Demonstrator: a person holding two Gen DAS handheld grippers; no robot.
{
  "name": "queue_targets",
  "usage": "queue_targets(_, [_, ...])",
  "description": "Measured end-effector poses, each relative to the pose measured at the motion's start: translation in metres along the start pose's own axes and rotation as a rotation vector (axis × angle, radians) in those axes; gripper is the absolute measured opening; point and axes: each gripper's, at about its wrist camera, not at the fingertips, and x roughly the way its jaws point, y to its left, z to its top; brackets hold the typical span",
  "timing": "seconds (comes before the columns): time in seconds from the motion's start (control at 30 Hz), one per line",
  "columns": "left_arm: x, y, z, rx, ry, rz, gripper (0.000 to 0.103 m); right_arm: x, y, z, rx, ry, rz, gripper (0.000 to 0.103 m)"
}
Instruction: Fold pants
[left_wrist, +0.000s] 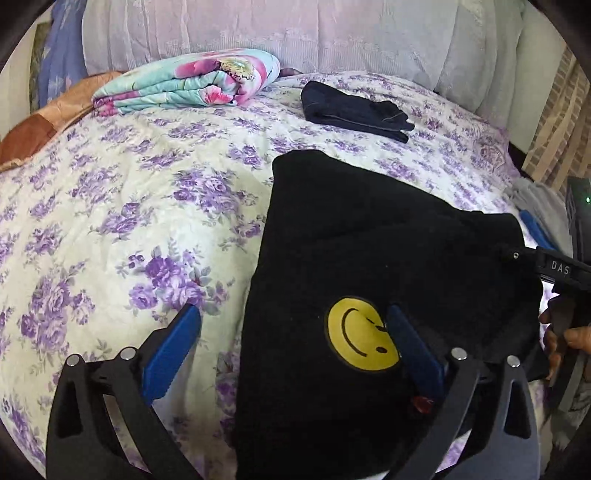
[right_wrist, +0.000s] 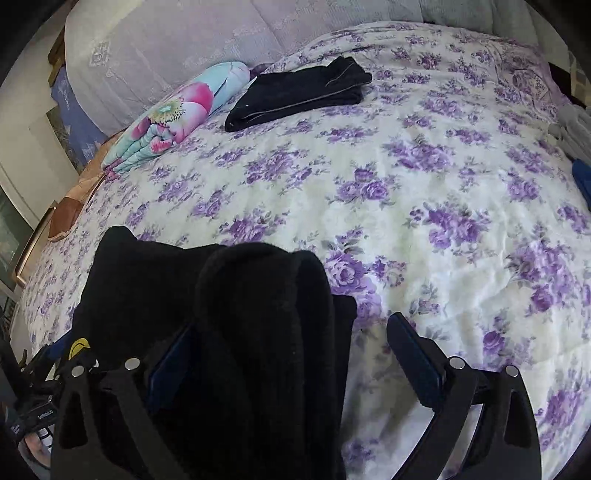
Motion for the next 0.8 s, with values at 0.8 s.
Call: queue_targets(0.8, [-0.024,-0.011,-0.02,0.085,-0.038,0.111,0.099,-0.055,0.107,-0.01,-0.334,-0.195,0.01,0.099])
